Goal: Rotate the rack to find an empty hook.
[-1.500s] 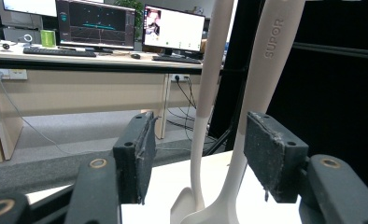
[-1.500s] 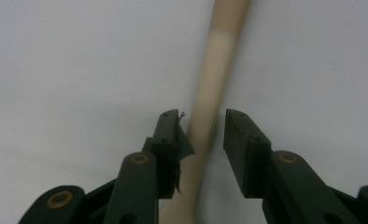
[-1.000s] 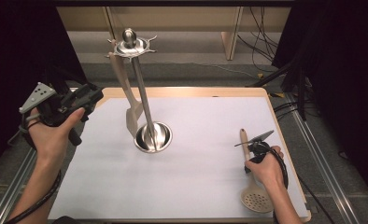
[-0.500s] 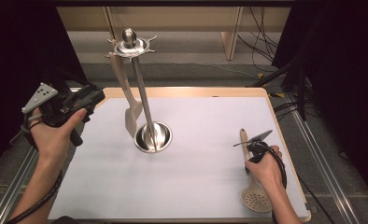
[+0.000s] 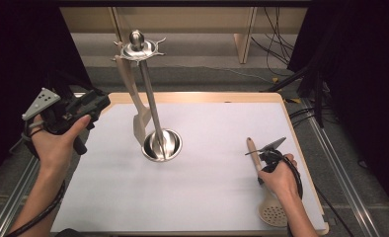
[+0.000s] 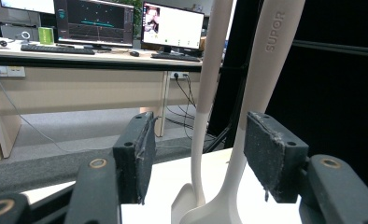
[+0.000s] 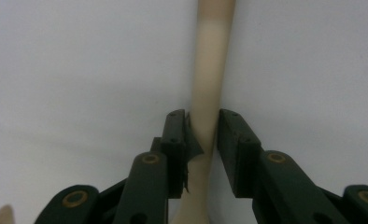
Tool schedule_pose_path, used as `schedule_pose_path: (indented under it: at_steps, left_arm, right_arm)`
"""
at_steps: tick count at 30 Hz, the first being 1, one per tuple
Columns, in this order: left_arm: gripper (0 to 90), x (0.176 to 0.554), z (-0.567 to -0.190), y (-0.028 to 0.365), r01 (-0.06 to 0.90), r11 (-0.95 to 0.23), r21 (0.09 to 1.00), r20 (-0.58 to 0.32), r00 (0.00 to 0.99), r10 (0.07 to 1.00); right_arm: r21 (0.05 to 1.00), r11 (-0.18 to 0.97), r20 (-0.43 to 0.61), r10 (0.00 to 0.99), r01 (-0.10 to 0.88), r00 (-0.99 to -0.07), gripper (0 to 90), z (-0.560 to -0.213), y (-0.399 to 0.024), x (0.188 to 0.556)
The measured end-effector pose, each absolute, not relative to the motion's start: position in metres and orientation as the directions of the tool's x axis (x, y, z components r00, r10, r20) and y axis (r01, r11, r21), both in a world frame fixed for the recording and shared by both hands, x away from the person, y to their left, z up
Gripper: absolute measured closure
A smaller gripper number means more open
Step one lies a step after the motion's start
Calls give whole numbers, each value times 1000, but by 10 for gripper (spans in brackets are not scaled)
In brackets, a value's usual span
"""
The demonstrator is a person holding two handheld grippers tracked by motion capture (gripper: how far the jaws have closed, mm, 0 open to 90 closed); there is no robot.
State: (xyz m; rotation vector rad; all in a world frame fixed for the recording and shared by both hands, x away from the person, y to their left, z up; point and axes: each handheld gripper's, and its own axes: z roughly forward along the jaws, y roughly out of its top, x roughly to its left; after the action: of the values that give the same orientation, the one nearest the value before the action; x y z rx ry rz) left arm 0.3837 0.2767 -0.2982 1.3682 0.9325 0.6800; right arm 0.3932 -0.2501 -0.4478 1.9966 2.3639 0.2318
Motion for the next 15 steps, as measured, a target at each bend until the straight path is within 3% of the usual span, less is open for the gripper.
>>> schedule_pose_path:
  at_steps: [15]
  left_arm:
    - [429,383,-298,275,113,107,988,-150,496,855]
  right_arm:
    - [120,160,35,986,980,-166,778,-448,-246,396]
